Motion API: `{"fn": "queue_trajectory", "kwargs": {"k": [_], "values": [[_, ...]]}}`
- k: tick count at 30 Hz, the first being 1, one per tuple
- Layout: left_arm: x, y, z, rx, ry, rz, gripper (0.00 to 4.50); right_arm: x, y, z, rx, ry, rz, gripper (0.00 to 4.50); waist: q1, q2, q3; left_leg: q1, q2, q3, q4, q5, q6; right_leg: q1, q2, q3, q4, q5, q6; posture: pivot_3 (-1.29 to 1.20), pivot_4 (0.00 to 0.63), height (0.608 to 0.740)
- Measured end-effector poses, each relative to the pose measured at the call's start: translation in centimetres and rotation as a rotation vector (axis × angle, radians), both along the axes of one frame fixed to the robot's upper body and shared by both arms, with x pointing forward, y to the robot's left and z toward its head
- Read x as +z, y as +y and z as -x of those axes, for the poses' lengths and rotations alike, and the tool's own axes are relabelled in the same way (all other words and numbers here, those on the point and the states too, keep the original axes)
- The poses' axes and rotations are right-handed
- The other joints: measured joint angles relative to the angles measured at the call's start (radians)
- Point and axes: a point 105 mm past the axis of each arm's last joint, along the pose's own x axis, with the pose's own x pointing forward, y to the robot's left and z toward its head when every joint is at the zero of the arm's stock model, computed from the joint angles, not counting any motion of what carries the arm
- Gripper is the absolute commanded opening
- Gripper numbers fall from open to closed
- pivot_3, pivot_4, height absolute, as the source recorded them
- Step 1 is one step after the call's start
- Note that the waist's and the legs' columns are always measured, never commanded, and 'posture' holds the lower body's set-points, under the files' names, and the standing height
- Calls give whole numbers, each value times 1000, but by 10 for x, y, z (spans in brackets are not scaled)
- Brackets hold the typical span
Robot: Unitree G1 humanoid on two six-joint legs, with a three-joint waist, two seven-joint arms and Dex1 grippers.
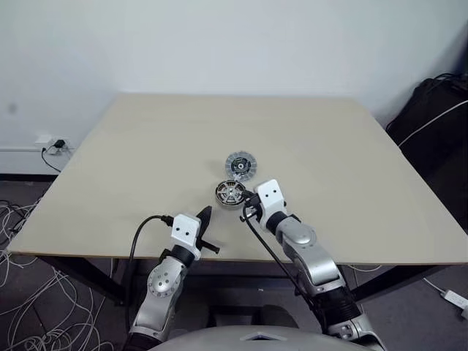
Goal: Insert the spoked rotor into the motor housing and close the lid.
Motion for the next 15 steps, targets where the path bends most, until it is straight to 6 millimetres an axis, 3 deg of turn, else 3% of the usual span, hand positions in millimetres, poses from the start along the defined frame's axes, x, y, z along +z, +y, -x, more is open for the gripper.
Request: {"fn": "queue_trajectory", "kwargs": {"k": [15], "values": [[-11, -2, -2, 49, 26, -12, 42, 0, 17, -20, 48, -13, 61, 0, -4, 0, 0, 0, 0, 0, 0, 0, 0, 0, 0, 0, 0, 0, 0, 0, 0, 740]]}}
